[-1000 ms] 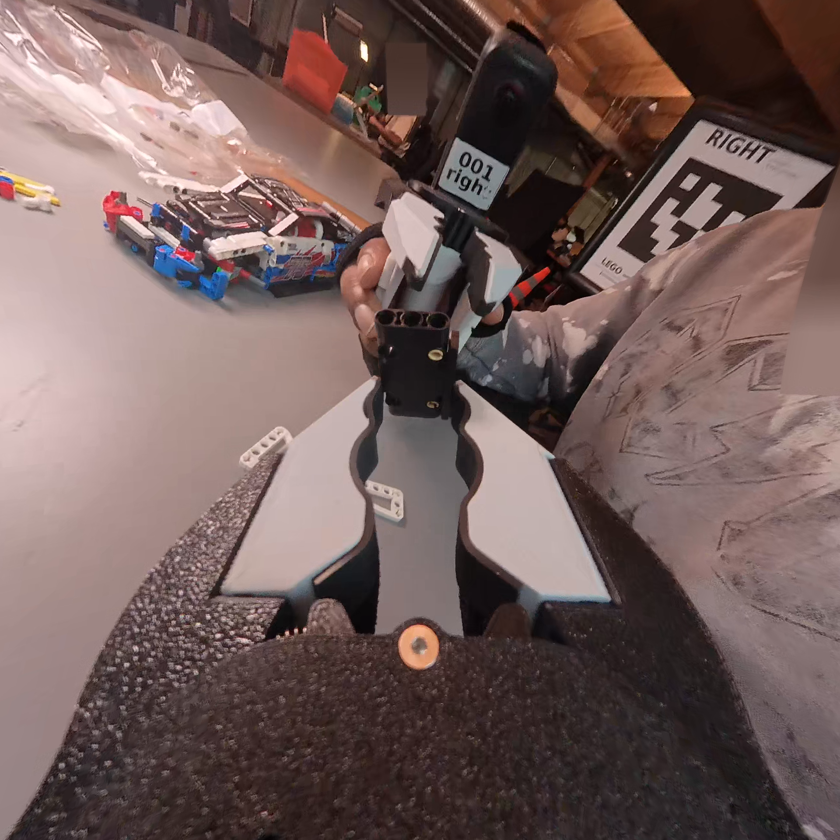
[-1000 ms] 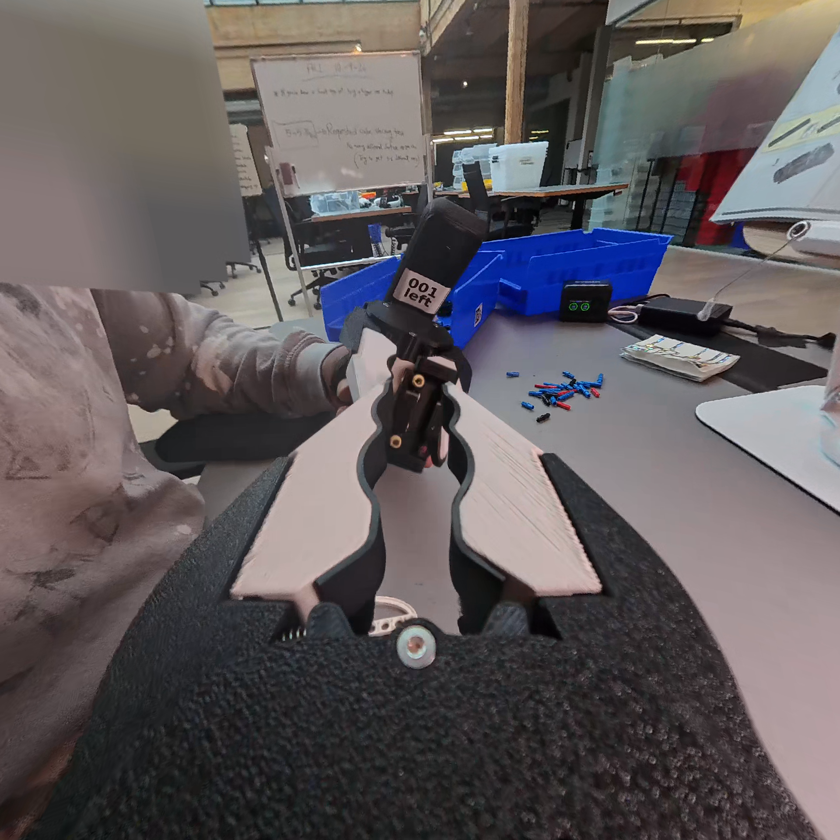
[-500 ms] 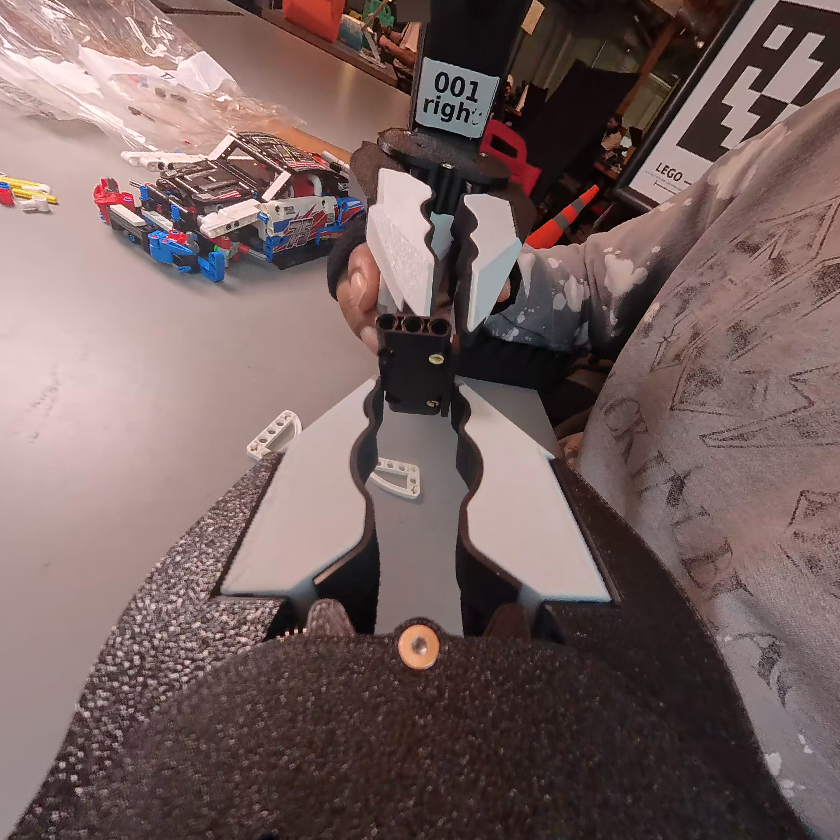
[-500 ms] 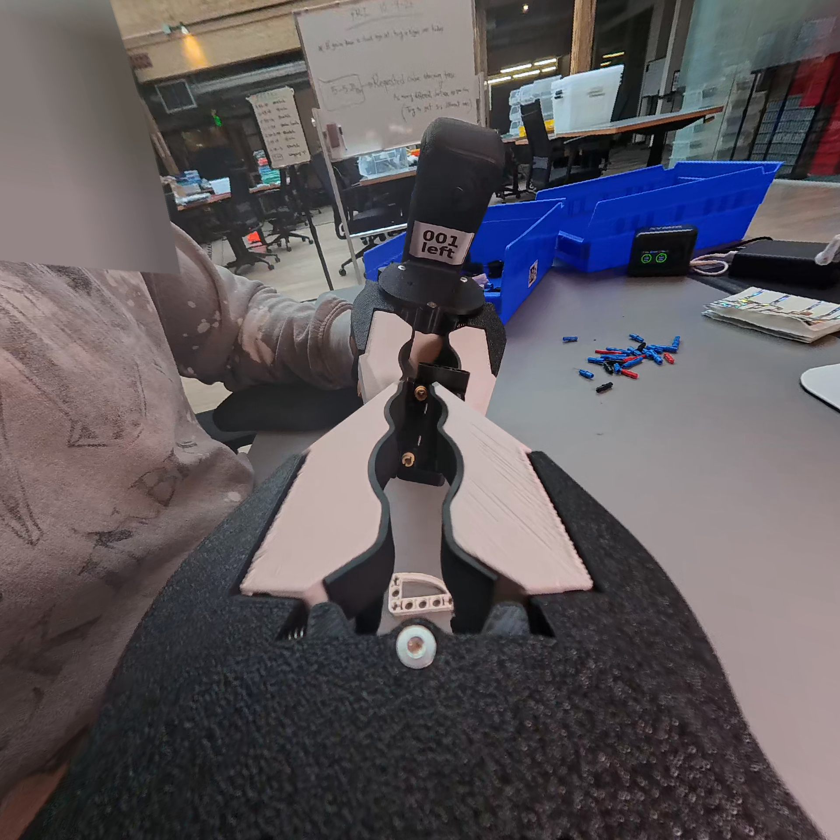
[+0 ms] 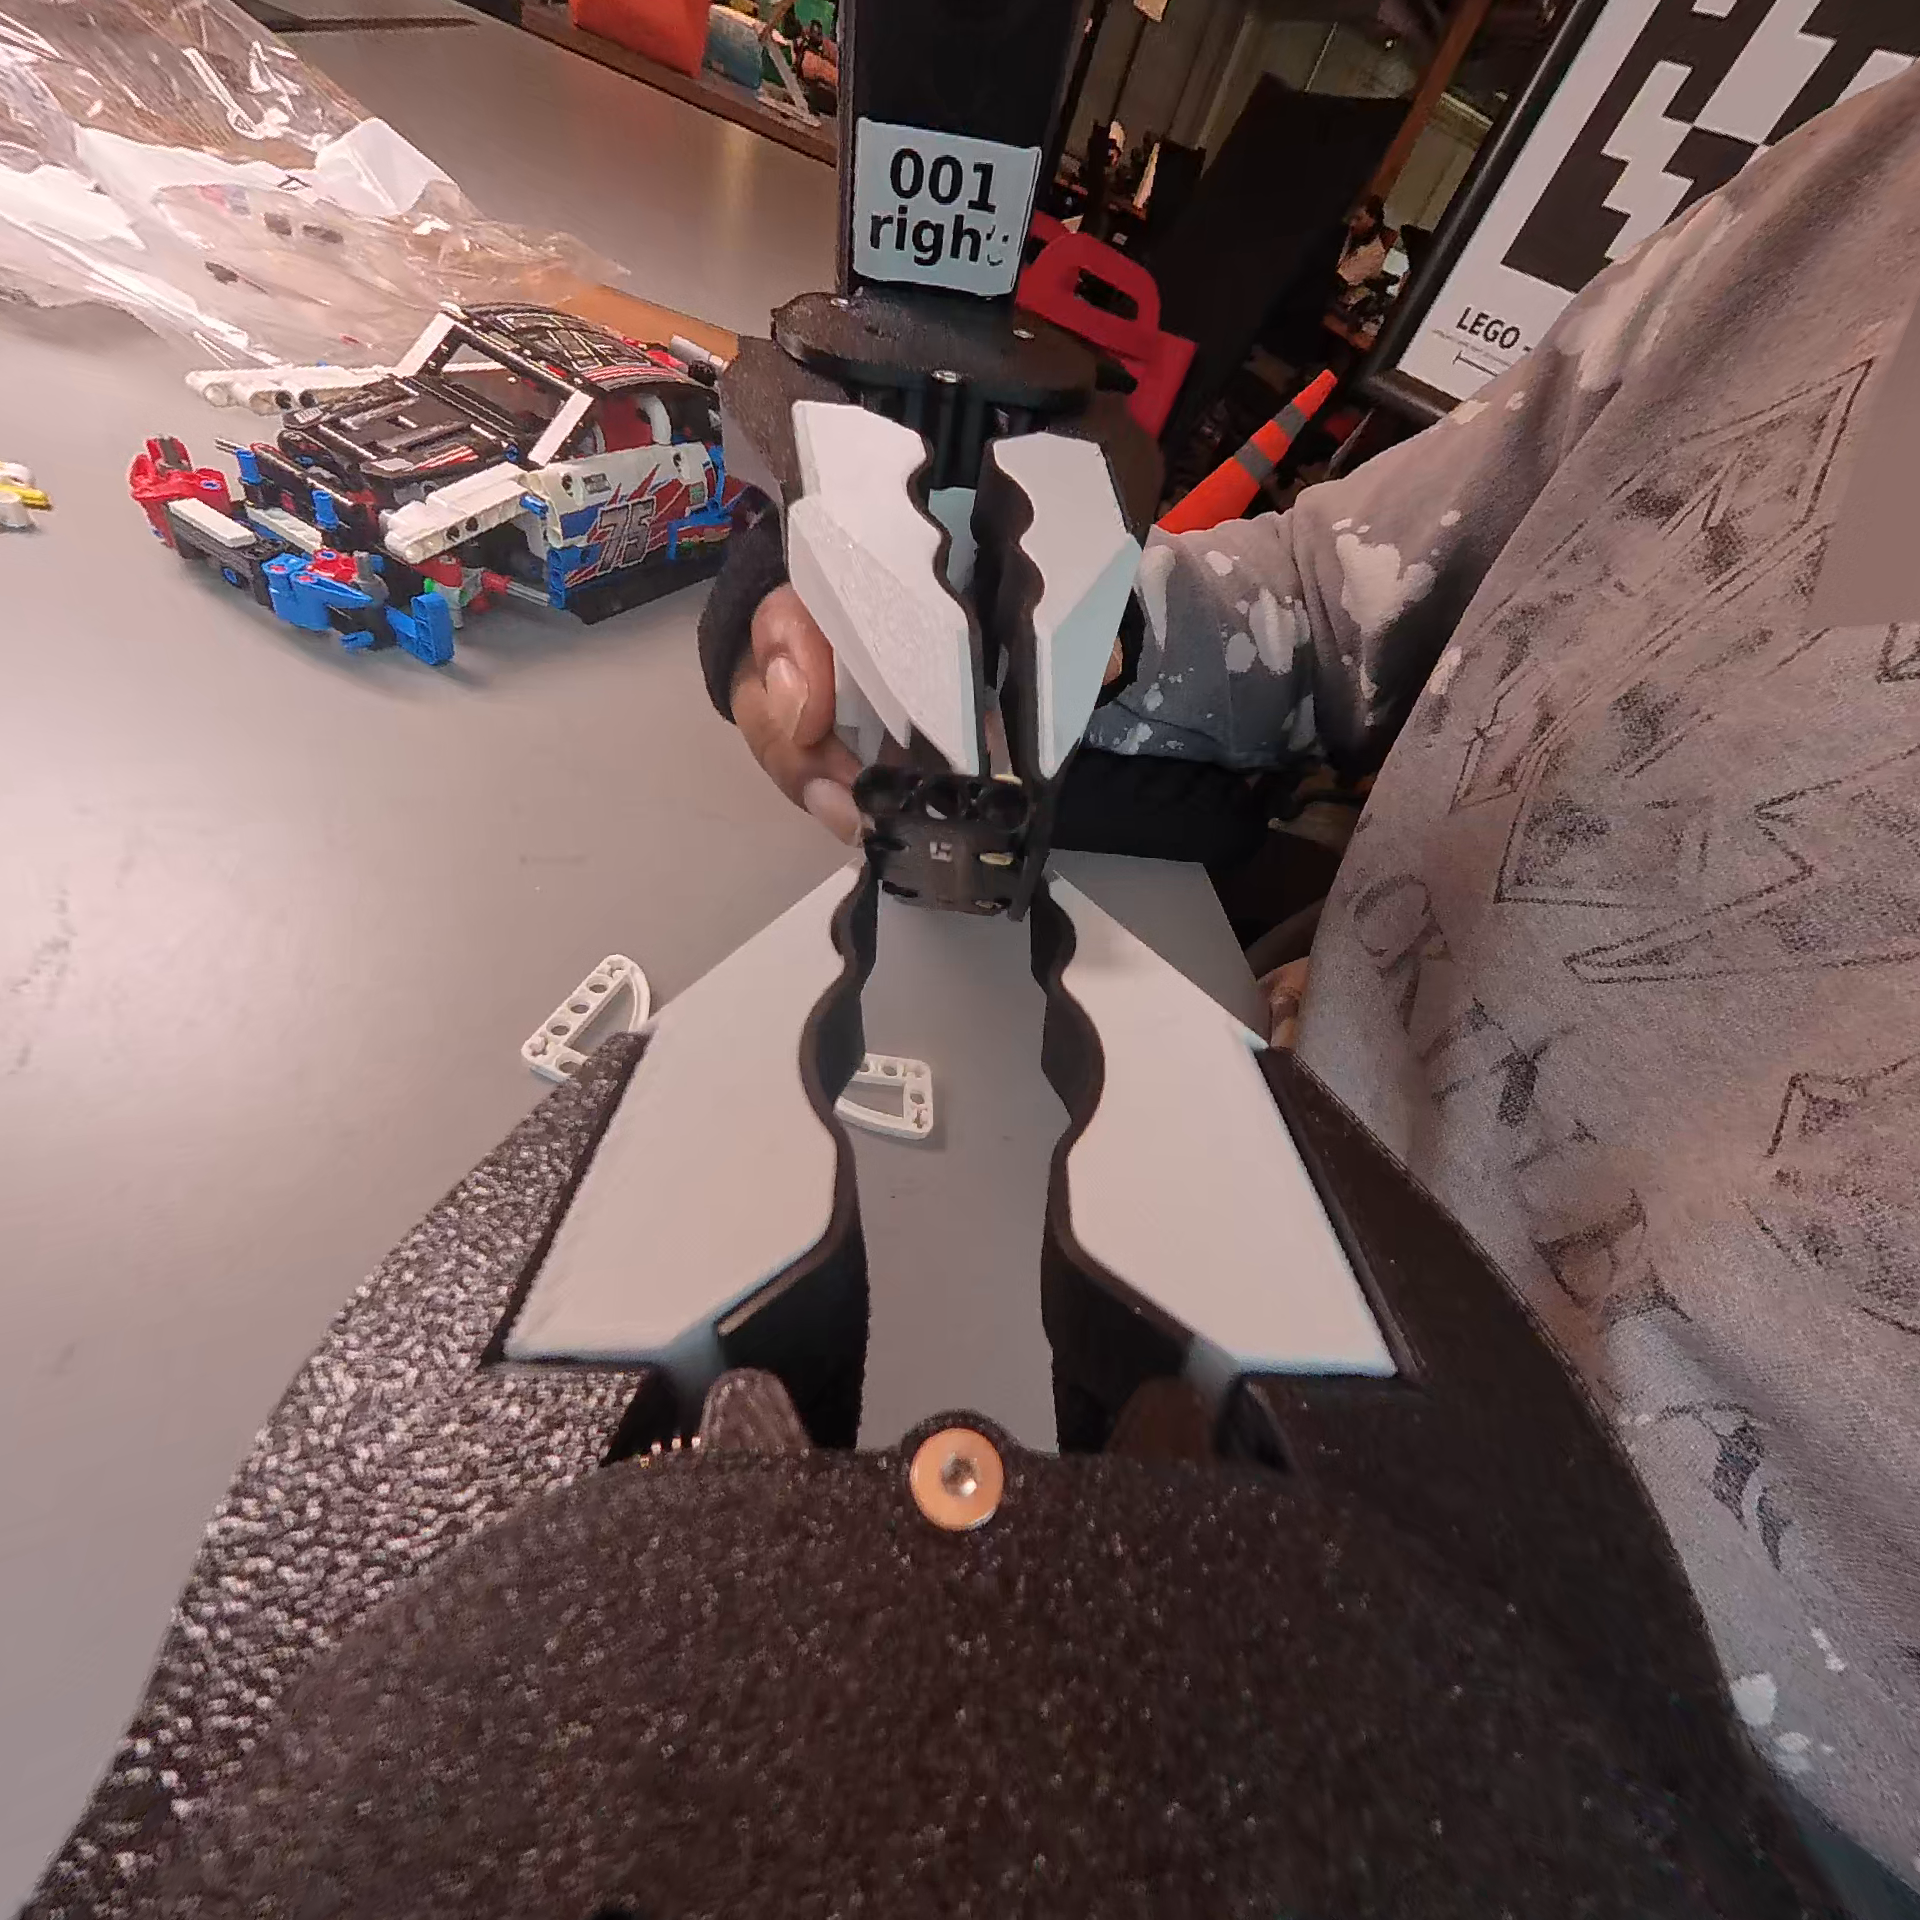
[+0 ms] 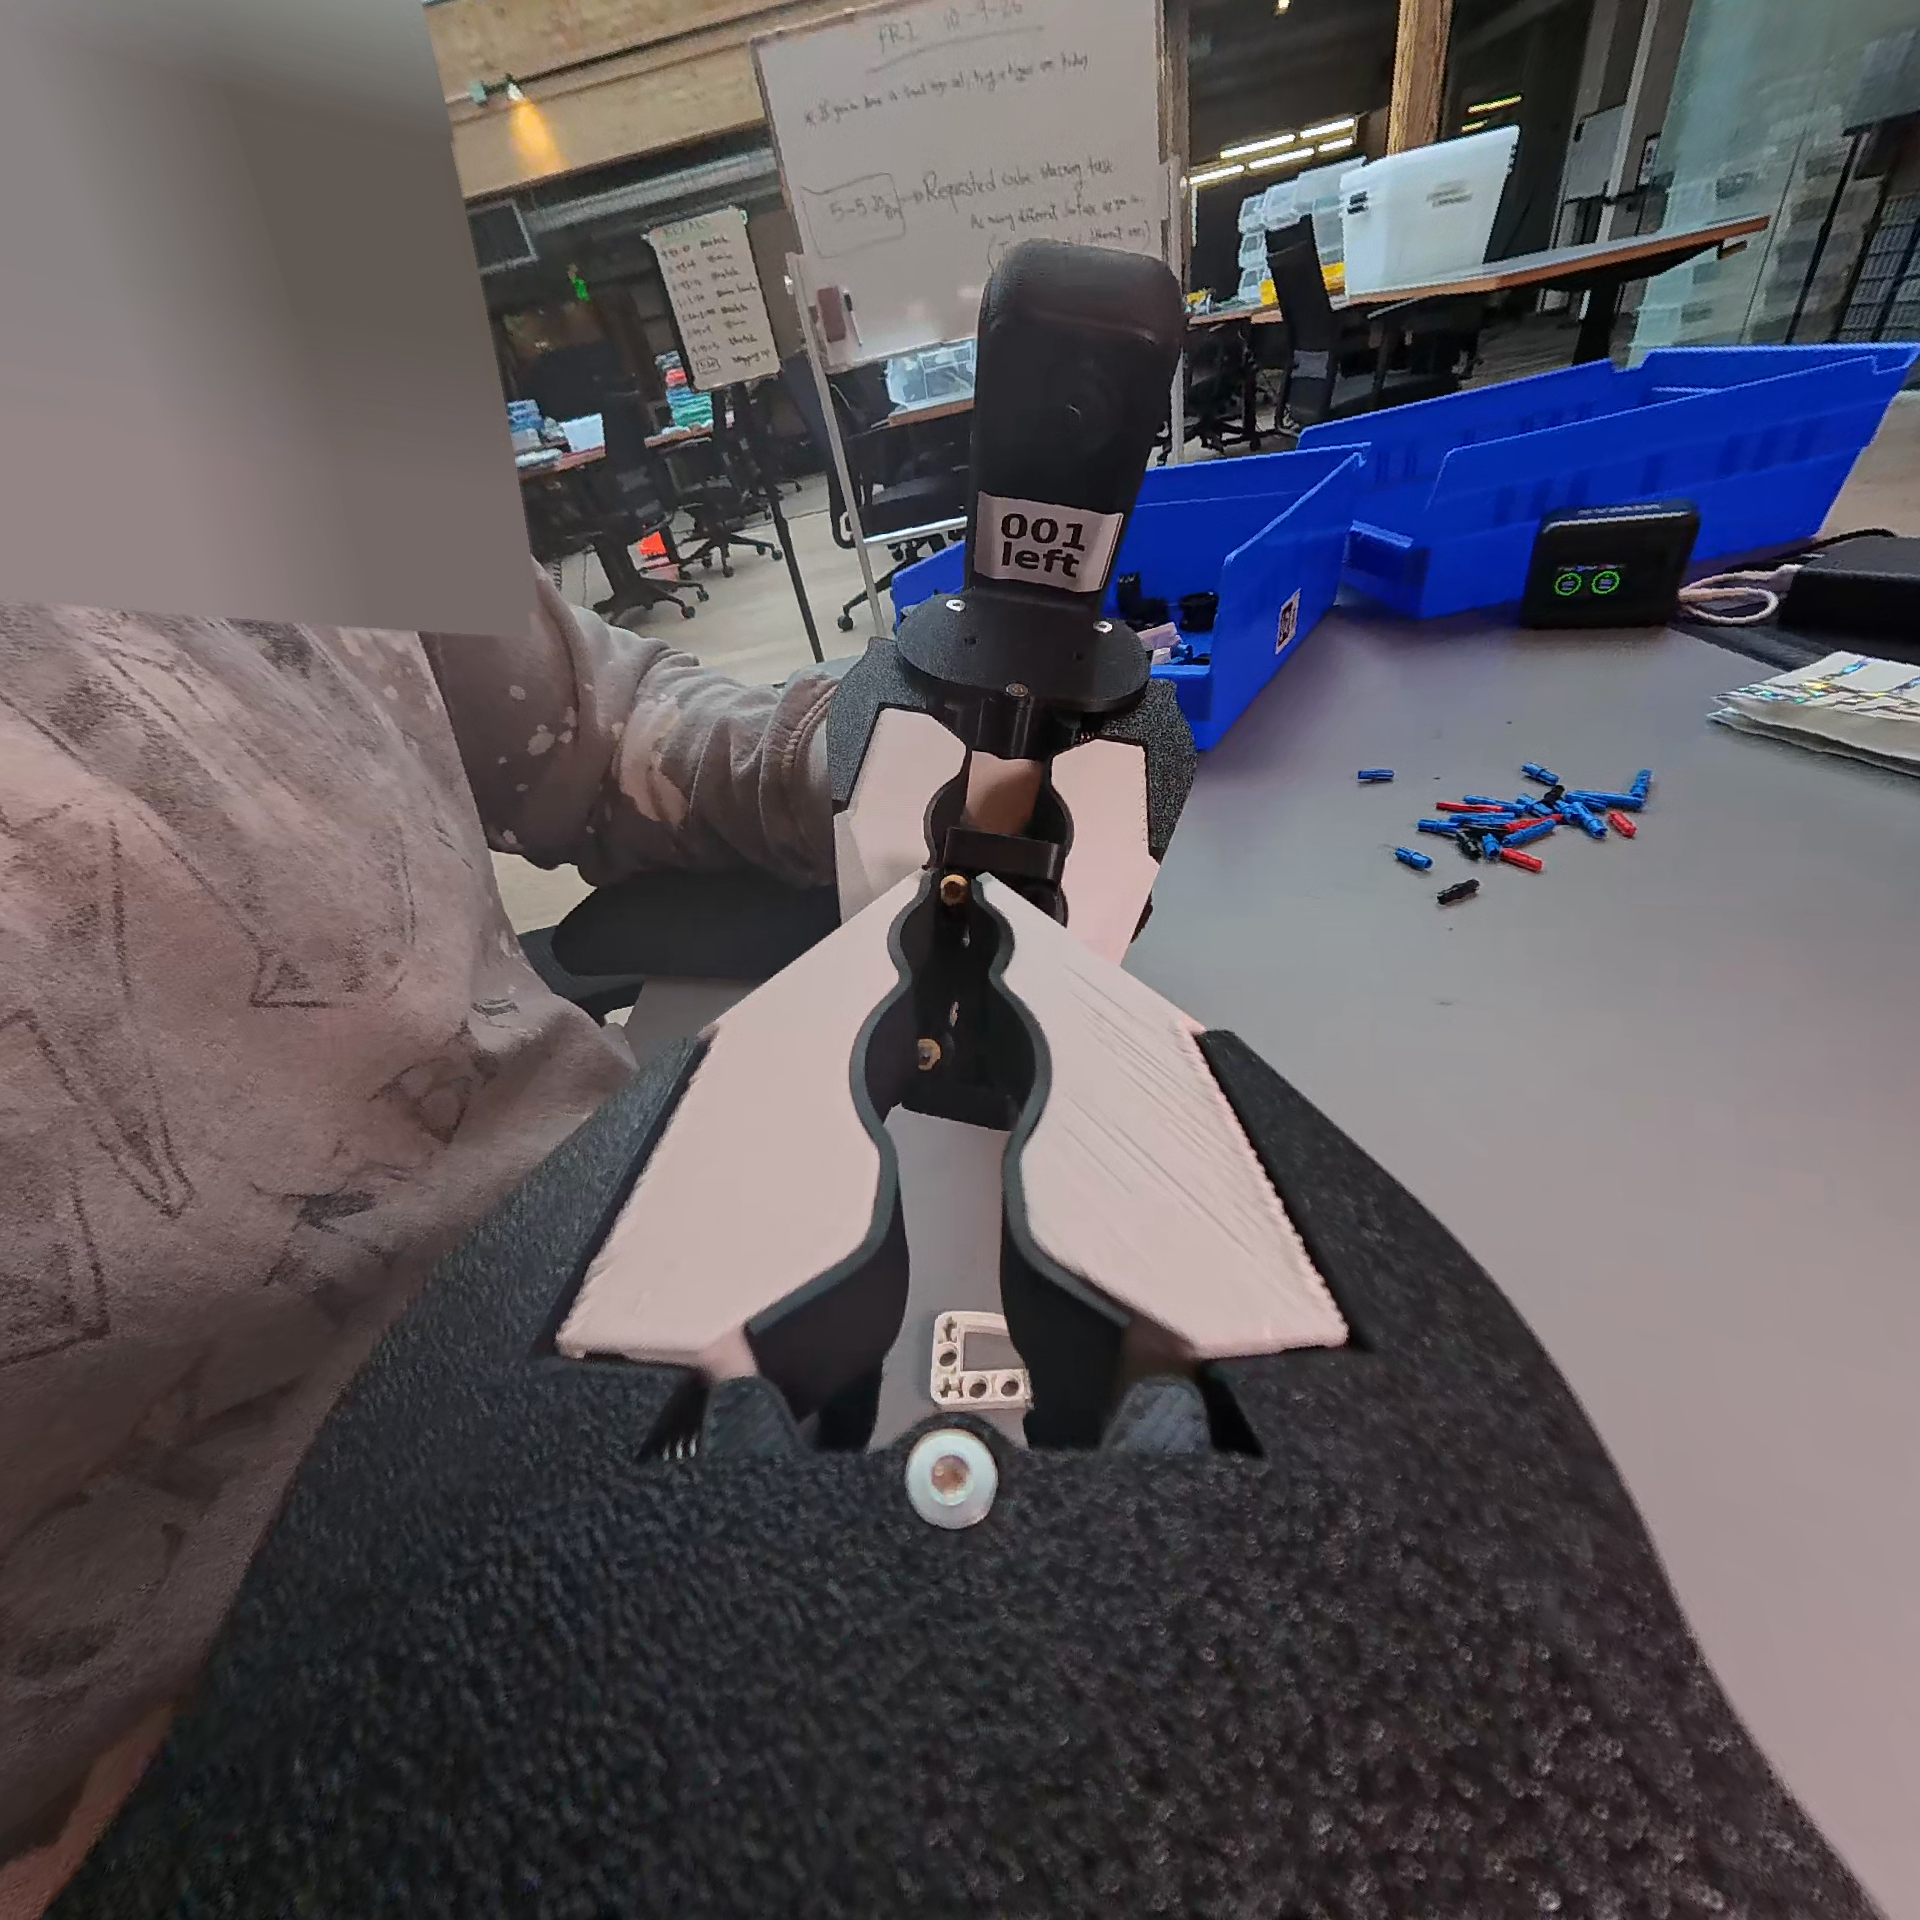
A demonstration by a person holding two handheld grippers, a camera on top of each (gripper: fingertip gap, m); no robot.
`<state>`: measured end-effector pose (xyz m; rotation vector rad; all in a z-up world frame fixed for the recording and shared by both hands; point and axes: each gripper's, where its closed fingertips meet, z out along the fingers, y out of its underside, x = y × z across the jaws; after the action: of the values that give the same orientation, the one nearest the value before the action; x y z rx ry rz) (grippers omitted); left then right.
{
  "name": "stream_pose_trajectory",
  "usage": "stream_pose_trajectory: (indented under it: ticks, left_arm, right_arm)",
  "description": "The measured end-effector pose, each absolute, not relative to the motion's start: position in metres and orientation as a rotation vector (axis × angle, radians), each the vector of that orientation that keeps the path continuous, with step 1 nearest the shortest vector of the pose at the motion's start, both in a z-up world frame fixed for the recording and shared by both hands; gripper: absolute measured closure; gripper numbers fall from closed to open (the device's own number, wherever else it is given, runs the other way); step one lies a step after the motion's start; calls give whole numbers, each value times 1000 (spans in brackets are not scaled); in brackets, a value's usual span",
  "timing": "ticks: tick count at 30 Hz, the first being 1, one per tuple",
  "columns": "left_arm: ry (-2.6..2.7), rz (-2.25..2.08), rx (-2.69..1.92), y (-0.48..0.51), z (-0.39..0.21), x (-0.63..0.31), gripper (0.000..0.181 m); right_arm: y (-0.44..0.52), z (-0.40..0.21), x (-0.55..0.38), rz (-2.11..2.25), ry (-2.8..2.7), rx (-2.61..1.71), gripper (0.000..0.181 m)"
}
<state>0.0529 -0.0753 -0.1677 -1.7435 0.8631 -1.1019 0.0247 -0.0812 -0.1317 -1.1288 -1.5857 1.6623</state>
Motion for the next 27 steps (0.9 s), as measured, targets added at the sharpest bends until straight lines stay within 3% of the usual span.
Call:
stream_pose_trajectory:
  ticks: [11, 17, 21, 27]
  left_arm:
    - [868, -1116, -1708, -78, -161, 53, 153]
    - [832, -1142, -1638, -79, -145, 48, 144]
    - [793, -1139, -1610, -76, -136, 46, 154]
    - [800, -1077, -1584, -76, -129, 46, 154]
  right_arm:
    - [-83, -125, 28, 1694, -1557, -1058, 178]
    - [-81, -119, 29, 1713, -1517, -1029, 179]
    - [-82, -118, 29, 1717, -1511, -1019, 179]
    - [-82, -111, 31, 1730, -1480, -984, 180]
